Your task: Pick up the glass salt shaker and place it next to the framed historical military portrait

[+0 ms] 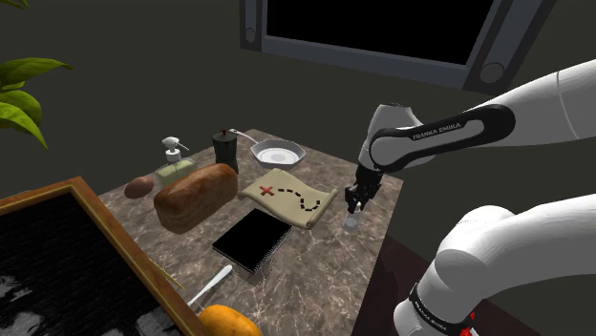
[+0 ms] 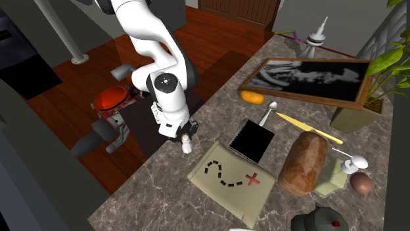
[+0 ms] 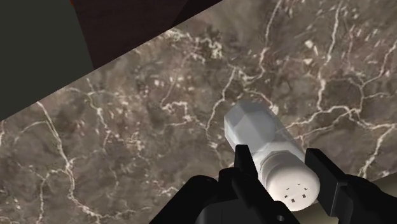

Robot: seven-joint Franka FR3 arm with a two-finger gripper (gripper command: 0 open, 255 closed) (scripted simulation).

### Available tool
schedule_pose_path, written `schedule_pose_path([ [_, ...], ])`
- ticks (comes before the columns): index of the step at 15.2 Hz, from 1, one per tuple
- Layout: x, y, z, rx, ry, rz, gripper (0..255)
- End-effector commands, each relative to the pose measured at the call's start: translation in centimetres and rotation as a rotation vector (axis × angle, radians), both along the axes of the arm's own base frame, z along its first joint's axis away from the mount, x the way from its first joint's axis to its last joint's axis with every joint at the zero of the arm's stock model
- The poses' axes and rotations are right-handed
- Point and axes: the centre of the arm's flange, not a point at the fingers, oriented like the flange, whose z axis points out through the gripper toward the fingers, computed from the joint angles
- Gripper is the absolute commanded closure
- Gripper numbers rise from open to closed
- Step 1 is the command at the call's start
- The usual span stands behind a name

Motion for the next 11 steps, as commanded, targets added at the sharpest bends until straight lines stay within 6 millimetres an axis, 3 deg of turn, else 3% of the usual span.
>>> schedule_pose_path([
  [1, 0.0, 0.0, 0.0, 0.0, 0.001, 0.0, 255],
  [3, 0.0, 0.0, 0.0, 0.0, 0.001, 0.0, 255],
  [11, 0.0, 0.0, 4.2, 0.0, 0.001, 0.0, 255],
])
